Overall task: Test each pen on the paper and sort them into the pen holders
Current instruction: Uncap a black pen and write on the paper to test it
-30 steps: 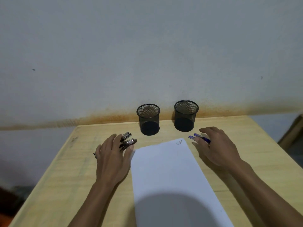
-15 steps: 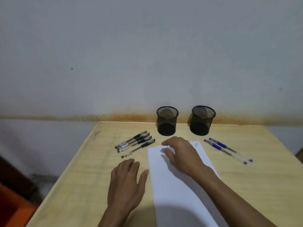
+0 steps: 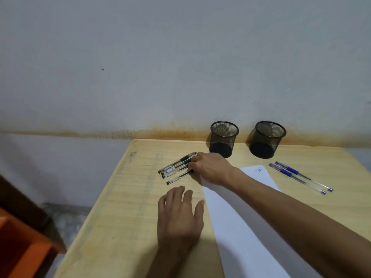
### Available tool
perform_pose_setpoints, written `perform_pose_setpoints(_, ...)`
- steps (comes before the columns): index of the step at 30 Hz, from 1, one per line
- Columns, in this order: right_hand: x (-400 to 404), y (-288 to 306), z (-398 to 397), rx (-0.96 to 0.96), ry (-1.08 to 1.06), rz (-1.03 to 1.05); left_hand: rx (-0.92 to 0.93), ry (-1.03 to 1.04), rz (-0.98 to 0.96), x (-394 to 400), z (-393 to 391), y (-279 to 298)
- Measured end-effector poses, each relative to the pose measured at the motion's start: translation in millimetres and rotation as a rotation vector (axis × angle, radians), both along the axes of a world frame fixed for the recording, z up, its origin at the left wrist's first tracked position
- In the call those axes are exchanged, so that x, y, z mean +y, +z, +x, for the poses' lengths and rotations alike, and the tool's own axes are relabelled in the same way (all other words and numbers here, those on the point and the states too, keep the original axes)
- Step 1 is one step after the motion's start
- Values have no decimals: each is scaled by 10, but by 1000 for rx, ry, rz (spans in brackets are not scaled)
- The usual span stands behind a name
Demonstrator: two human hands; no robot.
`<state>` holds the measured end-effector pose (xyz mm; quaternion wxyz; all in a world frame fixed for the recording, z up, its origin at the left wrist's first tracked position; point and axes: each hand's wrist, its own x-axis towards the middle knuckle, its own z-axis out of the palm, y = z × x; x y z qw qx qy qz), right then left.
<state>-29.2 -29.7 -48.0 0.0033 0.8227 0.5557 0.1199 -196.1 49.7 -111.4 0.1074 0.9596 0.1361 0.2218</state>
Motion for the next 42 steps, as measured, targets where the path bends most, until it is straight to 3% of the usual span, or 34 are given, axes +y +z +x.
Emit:
perform_pose_setpoints(5, -3, -72, 36, -90, 78, -11, 1, -7, -3, 12, -22, 23)
perform_pose_setpoints(9, -83, 35, -9, -67, -13, -46, -7, -15, -23, 14, -53, 44)
perform_pose_setpoints(17, -940, 335, -551, 732, -501, 1013, 29, 31, -187, -25, -32, 161)
perform_pose_setpoints(21, -1263, 274, -803, 1073, -601, 1281, -57, -30, -431, -296, 31, 476)
perform_pose_setpoints(24, -1405, 238, -978, 1169, -641, 1382, -92, -225, -425, -603, 94, 644)
perform_pose_setpoints(36, -1795, 158, -1080, 1305, -756, 1410, -246, -455, 28, -1013, 328, 490)
perform_pose_setpoints(42, -1833, 192, -996, 1267, -714, 1351, -256, -490, -33, -1045, 336, 624)
